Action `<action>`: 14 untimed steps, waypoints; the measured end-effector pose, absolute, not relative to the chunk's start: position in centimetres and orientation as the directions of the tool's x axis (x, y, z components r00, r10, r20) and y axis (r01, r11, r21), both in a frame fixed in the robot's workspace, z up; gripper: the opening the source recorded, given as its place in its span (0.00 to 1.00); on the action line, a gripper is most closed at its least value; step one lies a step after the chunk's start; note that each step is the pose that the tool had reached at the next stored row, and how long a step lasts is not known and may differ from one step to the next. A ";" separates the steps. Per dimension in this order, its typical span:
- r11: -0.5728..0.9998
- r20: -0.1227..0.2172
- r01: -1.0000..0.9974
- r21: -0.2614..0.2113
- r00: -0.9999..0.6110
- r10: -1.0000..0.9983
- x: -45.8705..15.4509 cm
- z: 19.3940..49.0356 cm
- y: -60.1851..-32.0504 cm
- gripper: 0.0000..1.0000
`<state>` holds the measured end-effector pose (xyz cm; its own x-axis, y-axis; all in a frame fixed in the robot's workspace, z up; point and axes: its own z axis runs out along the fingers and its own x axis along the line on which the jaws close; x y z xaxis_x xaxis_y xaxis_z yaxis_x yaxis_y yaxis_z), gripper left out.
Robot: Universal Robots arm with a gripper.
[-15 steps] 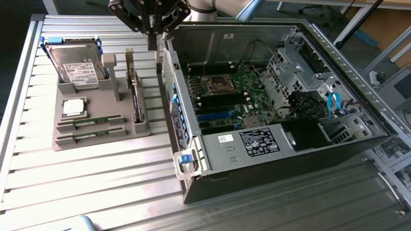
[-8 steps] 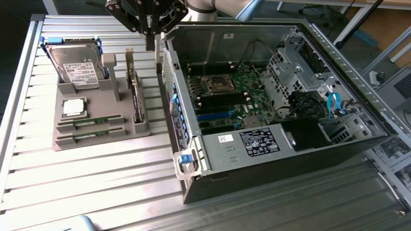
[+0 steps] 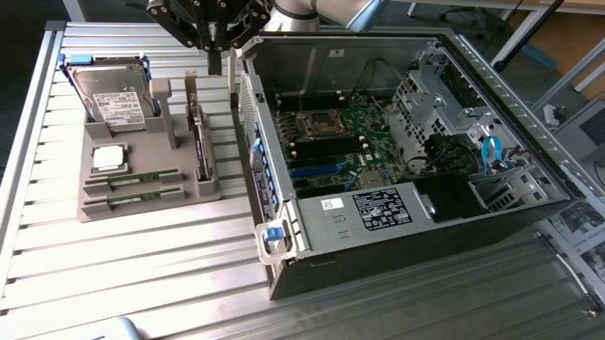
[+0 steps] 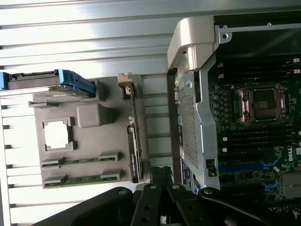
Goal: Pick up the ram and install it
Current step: 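Reach for the ram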
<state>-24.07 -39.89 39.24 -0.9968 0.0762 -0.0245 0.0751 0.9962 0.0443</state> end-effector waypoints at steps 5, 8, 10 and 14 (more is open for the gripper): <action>0.996 -0.024 0.075 0.044 -0.997 0.076 -24.5 39.2 -39.9 0.11; 0.996 -0.025 0.075 0.044 -0.997 0.076 -24.7 39.2 -39.9 0.11; 0.996 -0.025 0.075 0.044 -0.997 0.076 -25.0 39.2 -39.9 0.11; 0.996 -0.024 0.075 0.044 -0.997 0.076 -25.3 39.2 -39.9 0.11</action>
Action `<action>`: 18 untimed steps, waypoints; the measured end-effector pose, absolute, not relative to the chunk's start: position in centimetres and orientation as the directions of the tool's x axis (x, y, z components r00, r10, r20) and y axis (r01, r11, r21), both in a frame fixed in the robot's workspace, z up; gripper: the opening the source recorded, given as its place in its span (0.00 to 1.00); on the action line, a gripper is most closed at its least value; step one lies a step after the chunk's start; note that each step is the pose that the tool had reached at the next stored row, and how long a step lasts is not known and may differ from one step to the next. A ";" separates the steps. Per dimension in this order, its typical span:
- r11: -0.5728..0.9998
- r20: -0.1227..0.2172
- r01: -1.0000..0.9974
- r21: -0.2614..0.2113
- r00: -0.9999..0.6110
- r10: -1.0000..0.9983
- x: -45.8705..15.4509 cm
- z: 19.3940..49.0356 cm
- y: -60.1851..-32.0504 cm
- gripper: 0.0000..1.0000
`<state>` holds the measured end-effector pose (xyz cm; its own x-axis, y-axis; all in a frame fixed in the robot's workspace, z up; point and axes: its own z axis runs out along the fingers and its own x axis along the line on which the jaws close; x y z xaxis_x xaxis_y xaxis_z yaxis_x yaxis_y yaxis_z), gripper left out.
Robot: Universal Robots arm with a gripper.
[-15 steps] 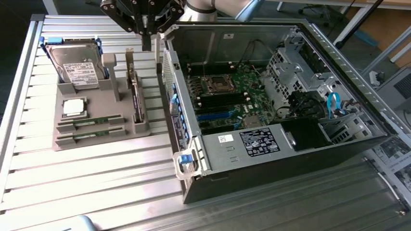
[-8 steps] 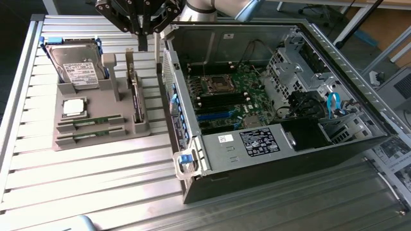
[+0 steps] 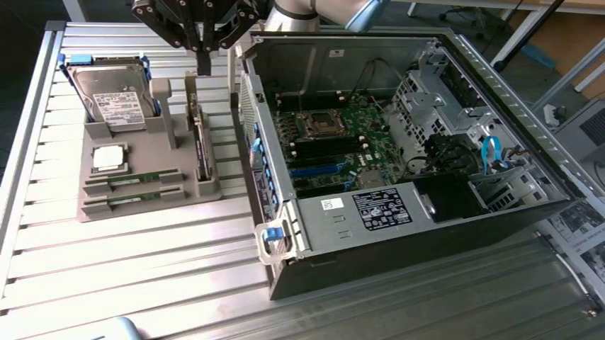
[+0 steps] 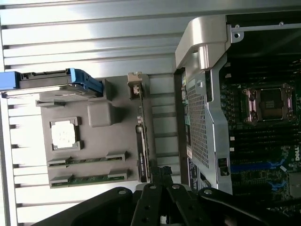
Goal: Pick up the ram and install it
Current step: 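Reach for the ram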
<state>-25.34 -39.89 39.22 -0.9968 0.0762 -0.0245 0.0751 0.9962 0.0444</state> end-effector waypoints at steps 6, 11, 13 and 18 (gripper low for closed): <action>0.996 -0.024 0.075 0.044 -0.997 0.076 -25.8 39.2 -39.9 0.11; 0.996 -0.024 0.075 0.044 -0.997 0.076 -26.2 39.2 -39.9 0.11; 0.996 -0.024 0.075 0.044 -0.997 0.076 -26.4 39.2 -39.9 0.11; 0.996 -0.024 0.075 0.044 -0.997 0.076 -26.9 39.2 -39.9 0.11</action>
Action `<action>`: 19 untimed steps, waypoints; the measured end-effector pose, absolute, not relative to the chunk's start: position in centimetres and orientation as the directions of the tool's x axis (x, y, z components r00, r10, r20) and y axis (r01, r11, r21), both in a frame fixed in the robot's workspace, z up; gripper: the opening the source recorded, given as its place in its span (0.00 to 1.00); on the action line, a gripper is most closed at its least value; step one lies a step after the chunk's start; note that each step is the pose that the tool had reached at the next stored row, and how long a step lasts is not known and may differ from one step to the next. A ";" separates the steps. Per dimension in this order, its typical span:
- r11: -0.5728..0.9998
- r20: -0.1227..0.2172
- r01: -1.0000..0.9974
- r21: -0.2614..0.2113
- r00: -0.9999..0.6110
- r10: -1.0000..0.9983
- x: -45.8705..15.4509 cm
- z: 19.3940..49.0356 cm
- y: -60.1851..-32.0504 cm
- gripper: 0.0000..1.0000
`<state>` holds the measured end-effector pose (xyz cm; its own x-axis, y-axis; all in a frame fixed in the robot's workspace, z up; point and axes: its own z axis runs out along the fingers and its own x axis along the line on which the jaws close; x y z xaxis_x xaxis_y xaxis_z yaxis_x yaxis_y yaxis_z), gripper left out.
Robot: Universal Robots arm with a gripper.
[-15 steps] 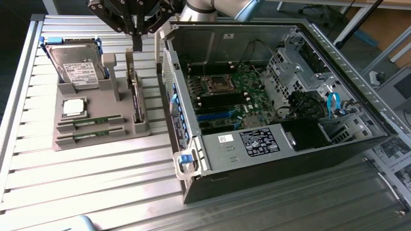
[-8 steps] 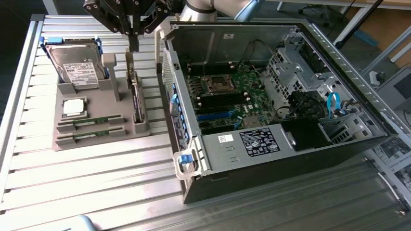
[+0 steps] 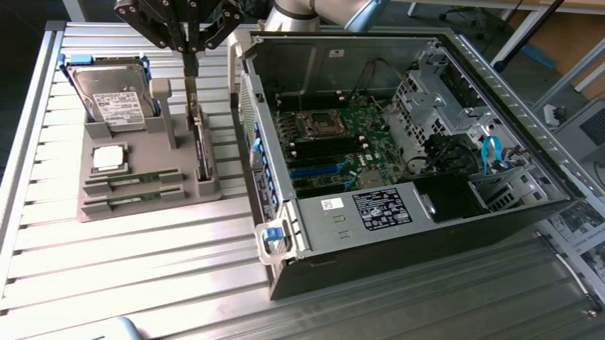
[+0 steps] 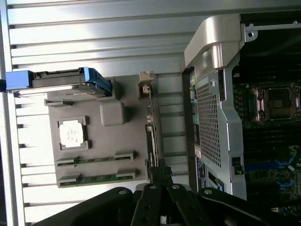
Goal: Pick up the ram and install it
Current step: 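Reach for the ram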
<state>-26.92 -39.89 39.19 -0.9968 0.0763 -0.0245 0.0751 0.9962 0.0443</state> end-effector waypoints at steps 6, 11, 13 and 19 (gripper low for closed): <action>0.996 -0.024 0.075 0.044 -0.997 0.076 -27.6 39.2 -39.9 0.11; 0.996 -0.024 0.075 0.044 -0.997 0.076 -28.3 39.2 -39.9 0.11; 0.996 -0.024 0.075 0.044 -0.997 0.076 -28.6 39.2 -39.9 0.11; 0.996 -0.025 0.075 0.044 -0.997 0.076 -29.2 39.2 -39.9 0.11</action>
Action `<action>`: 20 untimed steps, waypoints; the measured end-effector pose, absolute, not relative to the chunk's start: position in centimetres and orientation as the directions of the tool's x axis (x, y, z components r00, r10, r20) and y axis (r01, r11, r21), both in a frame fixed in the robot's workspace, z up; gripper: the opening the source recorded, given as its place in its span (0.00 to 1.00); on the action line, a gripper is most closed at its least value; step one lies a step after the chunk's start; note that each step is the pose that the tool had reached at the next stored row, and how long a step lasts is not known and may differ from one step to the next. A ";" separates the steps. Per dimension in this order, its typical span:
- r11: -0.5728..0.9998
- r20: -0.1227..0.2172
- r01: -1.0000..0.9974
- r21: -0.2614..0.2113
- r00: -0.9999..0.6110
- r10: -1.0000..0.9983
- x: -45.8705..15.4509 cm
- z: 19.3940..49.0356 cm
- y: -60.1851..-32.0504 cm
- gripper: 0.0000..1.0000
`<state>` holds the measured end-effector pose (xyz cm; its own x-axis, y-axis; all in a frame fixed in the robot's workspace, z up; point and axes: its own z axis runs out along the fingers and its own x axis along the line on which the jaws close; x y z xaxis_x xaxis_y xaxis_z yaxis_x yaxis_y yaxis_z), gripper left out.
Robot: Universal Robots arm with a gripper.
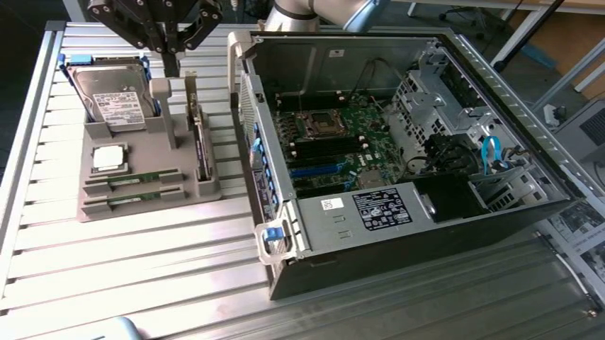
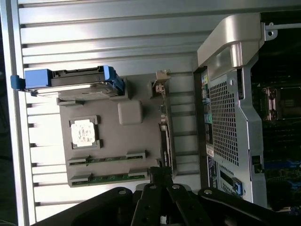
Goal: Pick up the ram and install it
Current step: 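Reach for the ram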
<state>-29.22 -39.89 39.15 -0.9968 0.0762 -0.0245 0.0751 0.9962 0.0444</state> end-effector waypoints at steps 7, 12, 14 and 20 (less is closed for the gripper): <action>0.996 -0.024 0.075 0.044 -0.997 0.076 -30.0 39.1 -39.9 0.11; 0.996 -0.025 0.075 0.044 -0.997 0.076 -30.4 39.1 -39.9 0.11; 0.996 -0.024 0.075 0.044 -0.997 0.076 -30.6 39.1 -39.9 0.11; 0.996 -0.024 0.075 0.044 -0.997 0.076 -31.3 39.1 -39.9 0.11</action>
<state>-31.28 -39.89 39.10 -0.9968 0.0762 -0.0245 0.0751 0.9962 0.0443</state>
